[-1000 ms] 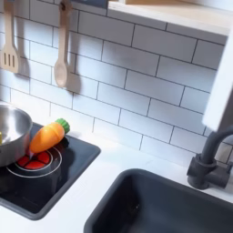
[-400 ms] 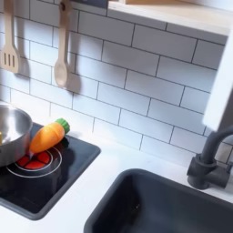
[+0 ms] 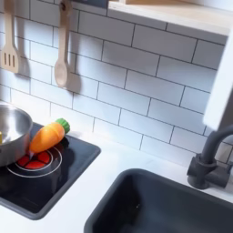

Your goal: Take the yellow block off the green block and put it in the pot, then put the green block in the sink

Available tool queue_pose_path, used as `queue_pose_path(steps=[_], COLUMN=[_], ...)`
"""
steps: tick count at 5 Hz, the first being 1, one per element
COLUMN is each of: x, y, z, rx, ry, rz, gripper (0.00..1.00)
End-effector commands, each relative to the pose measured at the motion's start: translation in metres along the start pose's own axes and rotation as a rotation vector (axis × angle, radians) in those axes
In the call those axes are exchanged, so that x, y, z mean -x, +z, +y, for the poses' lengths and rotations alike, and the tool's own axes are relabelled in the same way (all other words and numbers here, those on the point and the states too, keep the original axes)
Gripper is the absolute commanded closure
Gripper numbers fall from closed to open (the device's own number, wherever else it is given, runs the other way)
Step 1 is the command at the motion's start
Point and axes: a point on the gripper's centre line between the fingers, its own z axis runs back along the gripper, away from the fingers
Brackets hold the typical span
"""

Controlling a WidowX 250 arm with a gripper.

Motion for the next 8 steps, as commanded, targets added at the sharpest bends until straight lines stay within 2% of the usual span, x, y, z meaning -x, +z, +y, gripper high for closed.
queue_pose_path(steps=[1, 3, 4, 5, 6, 7, 8], x=[-0.003, -0.001, 0.001, 0.009, 0.035, 0.054, 0.072], y=[-0.002, -0.002, 0.002, 0.006, 0.006, 0.008, 0.015], z=[-0.008, -0.005, -0.003, 0.001, -0.012, -0.016, -0.014], rx=[0.018, -0.001, -0.005, -0.01, 0.009, 0.016, 0.001], ry=[0.014, 0.013, -0.003, -0.002, -0.05, -0.069, -0.12], rz=[-0.005, -0.002, 0.017, 0.07, 0.197, 0.278, 0.369], gripper=[1.0, 1.0, 1.0, 1.0, 1.0, 1.0, 1.0])
